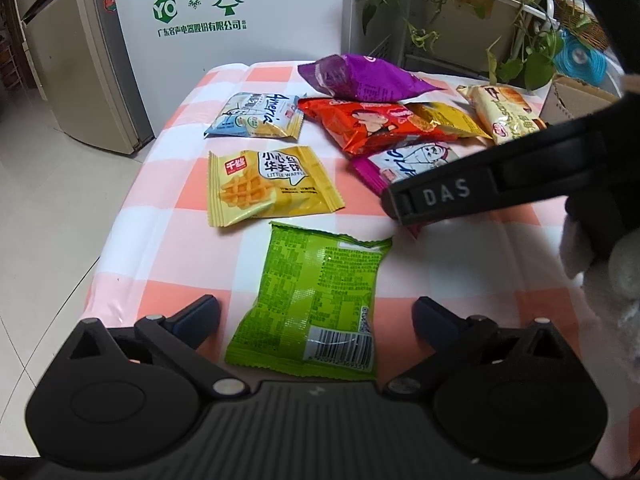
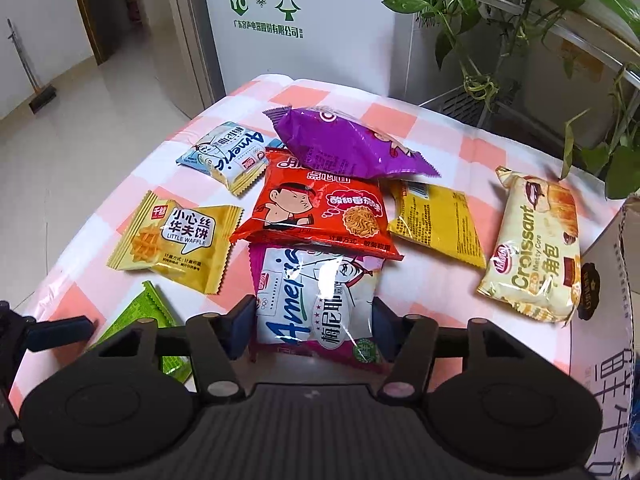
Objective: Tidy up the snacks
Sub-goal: 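Close the right tool on the pink America bag while the left tool grasps the green bag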
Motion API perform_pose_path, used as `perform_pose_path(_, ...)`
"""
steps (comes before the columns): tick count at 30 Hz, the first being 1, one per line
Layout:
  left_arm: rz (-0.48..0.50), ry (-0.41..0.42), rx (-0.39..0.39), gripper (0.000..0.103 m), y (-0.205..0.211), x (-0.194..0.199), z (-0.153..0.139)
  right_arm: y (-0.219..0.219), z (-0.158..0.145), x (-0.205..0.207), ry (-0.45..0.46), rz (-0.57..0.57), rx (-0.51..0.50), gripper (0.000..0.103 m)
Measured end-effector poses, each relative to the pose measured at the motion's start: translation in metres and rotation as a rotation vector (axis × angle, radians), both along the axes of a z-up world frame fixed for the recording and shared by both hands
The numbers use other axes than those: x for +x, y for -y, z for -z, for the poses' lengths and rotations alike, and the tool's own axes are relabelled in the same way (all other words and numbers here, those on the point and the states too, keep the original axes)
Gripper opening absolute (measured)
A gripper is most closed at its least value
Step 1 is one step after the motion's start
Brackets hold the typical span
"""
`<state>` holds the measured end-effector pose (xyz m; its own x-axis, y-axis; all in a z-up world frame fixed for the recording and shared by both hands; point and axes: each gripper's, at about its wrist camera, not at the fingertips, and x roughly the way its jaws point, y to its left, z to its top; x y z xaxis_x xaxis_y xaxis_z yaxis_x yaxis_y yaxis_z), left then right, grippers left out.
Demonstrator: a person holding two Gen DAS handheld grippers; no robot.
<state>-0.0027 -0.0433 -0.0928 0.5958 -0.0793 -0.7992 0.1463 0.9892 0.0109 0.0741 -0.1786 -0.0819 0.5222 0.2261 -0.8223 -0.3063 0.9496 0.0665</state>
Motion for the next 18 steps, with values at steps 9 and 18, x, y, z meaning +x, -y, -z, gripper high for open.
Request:
perform_pose_path(9, -0.014, 0.039, -0.016, 0.063, -0.004, -0.001, -0.007, 0.016, -0.008, -0.006, -0.013, 0.001, 0.032, 0.065)
perform_pose_path(18, -0.033, 0.052, -0.029, 0.051, -0.005, -0.005, -0.011, 0.021, -0.017, -0.015, 0.004, -0.004, 0.044, 0.065)
